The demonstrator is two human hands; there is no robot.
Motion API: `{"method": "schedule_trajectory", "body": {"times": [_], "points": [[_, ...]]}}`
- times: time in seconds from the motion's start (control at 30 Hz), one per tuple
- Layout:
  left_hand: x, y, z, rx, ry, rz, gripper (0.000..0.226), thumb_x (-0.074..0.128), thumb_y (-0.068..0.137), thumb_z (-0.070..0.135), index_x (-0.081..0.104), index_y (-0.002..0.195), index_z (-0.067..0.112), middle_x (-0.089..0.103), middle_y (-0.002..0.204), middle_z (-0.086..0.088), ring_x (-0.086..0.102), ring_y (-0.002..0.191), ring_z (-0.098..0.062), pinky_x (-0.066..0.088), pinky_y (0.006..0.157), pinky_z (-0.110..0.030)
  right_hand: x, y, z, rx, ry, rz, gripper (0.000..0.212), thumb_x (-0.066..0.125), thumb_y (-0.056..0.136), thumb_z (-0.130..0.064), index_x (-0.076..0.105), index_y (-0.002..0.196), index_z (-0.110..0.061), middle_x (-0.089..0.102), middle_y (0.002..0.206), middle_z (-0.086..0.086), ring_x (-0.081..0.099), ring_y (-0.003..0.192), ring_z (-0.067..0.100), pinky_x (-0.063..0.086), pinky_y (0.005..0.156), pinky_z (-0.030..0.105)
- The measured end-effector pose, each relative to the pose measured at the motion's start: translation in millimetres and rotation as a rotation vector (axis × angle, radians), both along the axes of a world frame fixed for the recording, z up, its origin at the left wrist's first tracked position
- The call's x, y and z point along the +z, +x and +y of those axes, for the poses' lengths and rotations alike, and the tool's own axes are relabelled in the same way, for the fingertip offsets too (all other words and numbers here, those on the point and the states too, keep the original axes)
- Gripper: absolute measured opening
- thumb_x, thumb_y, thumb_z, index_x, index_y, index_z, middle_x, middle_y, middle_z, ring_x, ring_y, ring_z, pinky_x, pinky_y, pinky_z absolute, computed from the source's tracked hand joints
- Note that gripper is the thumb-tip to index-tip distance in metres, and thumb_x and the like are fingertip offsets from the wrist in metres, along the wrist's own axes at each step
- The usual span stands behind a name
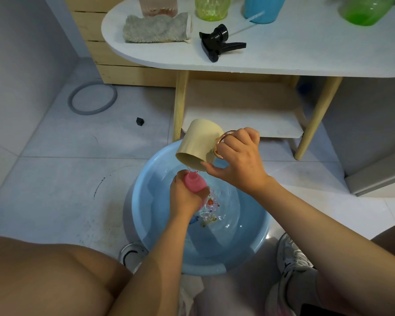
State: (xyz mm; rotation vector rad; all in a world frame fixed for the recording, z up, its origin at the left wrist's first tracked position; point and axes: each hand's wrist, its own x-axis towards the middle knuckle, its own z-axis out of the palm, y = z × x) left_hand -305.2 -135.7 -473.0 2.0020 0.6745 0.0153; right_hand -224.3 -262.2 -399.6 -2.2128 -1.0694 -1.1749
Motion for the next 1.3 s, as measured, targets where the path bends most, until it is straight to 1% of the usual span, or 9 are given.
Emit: {"method": "schedule_trajectory", "body": {"times": [0.13, 0.43, 0.53, 0.63, 0.73, 0.8, 0.93, 1.2, 1.3], "points": [[-1, 1, 1, -0.002, 0.007, 0.012, 0.051, 0.08, 0.066, 0.029, 0.052, 0.108, 0.021, 0.06, 0.103, 0.001, 0.057, 0.088, -0.015, 0.036, 0.059, -0.012, 0, 1, -1, -0.002, -0.004, 0.0, 0.042, 0.072, 0.074, -0.042, 0.053, 0.059, -0.007, 0.051, 0.062, 0.003, 0.038, 0.073, 0.019, 0.03, 0.077, 0.032], [0, 2, -1, 0.019, 0.0, -0.024, 0.053, 0.08, 0.065, 0.027, 0.052, 0.11, 0.023, 0.059, 0.107, 0.003, 0.057, 0.096, -0.017, 0.044, 0.077, -0.025, -2, 3, -5, -0.1, 0.059, 0.144, 0.046, 0.068, 0.075, -0.048, 0.051, 0.058, -0.01, 0.05, 0.058, 0.001, 0.04, 0.067, 0.021, 0.028, 0.075, 0.032], [6, 4, -2, 0.039, -0.005, -0.033, 0.05, 0.08, 0.065, 0.026, 0.051, 0.106, 0.025, 0.059, 0.105, 0.004, 0.057, 0.094, -0.016, 0.045, 0.077, -0.027, 2, 4, -8, -0.296, 0.148, 0.412, 0.05, 0.062, 0.071, -0.06, 0.046, 0.054, -0.016, 0.045, 0.053, -0.004, 0.041, 0.062, 0.02, 0.021, 0.071, 0.03], [16, 6, -2, 0.047, -0.031, -0.051, 0.046, 0.079, 0.064, 0.025, 0.051, 0.101, 0.027, 0.06, 0.1, 0.007, 0.058, 0.09, -0.014, 0.046, 0.075, -0.027, 8, 11, -13, -0.501, 0.244, 0.932, 0.055, 0.058, 0.072, -0.065, 0.041, 0.052, -0.017, 0.044, 0.051, -0.004, 0.044, 0.067, 0.024, 0.025, 0.072, 0.033], [32, 6, 2, 0.027, -0.046, -0.077, 0.044, 0.078, 0.067, 0.022, 0.049, 0.099, 0.029, 0.056, 0.095, 0.011, 0.054, 0.082, -0.006, 0.041, 0.065, -0.021, 13, 19, -23, -0.501, 0.452, 1.31, 0.055, 0.062, 0.075, -0.063, 0.046, 0.054, -0.014, 0.049, 0.052, -0.002, 0.048, 0.064, 0.024, 0.038, 0.068, 0.035], [45, 5, 5, -0.009, -0.044, -0.094, 0.044, 0.078, 0.068, 0.02, 0.049, 0.099, 0.03, 0.055, 0.091, 0.014, 0.052, 0.08, -0.001, 0.039, 0.063, -0.017, 26, 19, -28, -0.448, 0.547, 1.404, 0.057, 0.064, 0.078, -0.056, 0.037, 0.048, -0.015, 0.042, 0.04, -0.009, 0.041, 0.054, 0.02, 0.032, 0.057, 0.032], [78, 3, 12, -0.071, -0.033, -0.109, 0.048, 0.08, 0.067, 0.018, 0.05, 0.102, 0.032, 0.055, 0.091, 0.017, 0.053, 0.079, 0.002, 0.039, 0.061, -0.013, 57, 14, -29, -0.368, 0.612, 1.444, 0.06, 0.062, 0.083, -0.05, 0.03, 0.046, -0.016, 0.028, 0.026, -0.011, 0.028, 0.045, 0.015, 0.021, 0.049, 0.028], [187, 21, 17, -0.226, 0.082, -0.169, 0.056, 0.082, 0.066, 0.018, 0.051, 0.112, 0.027, 0.055, 0.098, 0.009, 0.053, 0.089, -0.015, 0.041, 0.069, -0.023, 144, 20, -46, -0.271, 0.688, 1.394, 0.046, 0.054, 0.089, -0.043, 0.058, 0.07, -0.001, 0.055, 0.076, 0.02, 0.047, 0.076, 0.02, 0.034, 0.069, 0.032], [229, 35, 15, -0.261, 0.101, -0.213, 0.053, 0.081, 0.066, 0.02, 0.05, 0.106, 0.033, 0.057, 0.096, 0.012, 0.056, 0.087, -0.014, 0.044, 0.063, -0.021, 173, 27, -61, -0.239, 0.702, 1.347, 0.032, 0.053, 0.089, -0.034, 0.053, 0.066, -0.012, 0.051, 0.066, 0.004, 0.043, 0.069, 0.02, 0.032, 0.06, 0.031]]}}
